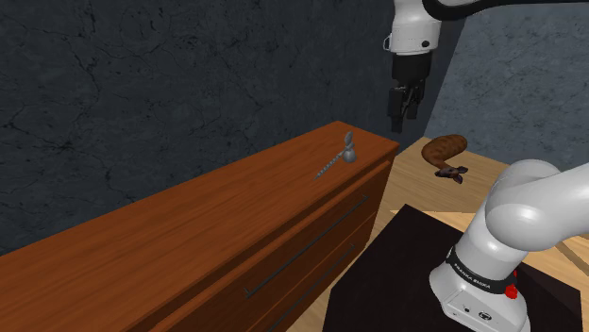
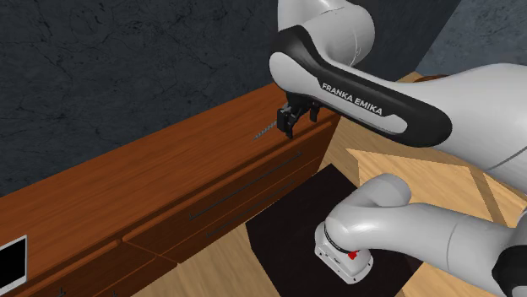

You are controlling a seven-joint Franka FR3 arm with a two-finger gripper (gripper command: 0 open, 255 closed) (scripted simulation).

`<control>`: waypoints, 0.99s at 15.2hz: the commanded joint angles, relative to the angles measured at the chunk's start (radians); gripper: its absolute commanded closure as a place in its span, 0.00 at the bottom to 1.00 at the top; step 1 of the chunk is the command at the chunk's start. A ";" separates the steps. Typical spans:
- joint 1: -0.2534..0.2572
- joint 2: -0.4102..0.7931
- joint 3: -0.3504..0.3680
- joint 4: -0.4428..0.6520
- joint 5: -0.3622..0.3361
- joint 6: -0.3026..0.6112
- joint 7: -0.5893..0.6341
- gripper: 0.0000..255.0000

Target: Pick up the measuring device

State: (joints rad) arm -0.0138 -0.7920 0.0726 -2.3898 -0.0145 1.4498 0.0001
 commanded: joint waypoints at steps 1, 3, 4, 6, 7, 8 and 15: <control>0.000 0.000 0.000 0.000 0.000 0.000 0.000 0.00; 0.021 0.039 -0.038 -0.017 -0.053 0.049 -0.121 0.00; 0.032 0.061 -0.057 -0.024 -0.078 0.075 -0.180 0.00; 0.051 0.109 -0.092 -0.033 -0.126 0.131 -0.295 0.00; 0.060 0.135 -0.109 -0.036 -0.149 0.160 -0.351 0.00; 0.070 0.163 -0.125 -0.037 -0.171 0.189 -0.407 0.00; 0.131 0.380 -0.215 -0.015 -0.296 0.408 -0.772 0.00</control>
State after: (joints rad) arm 0.1047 -0.4479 -0.1360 -2.4155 -0.2974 1.8271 -0.7183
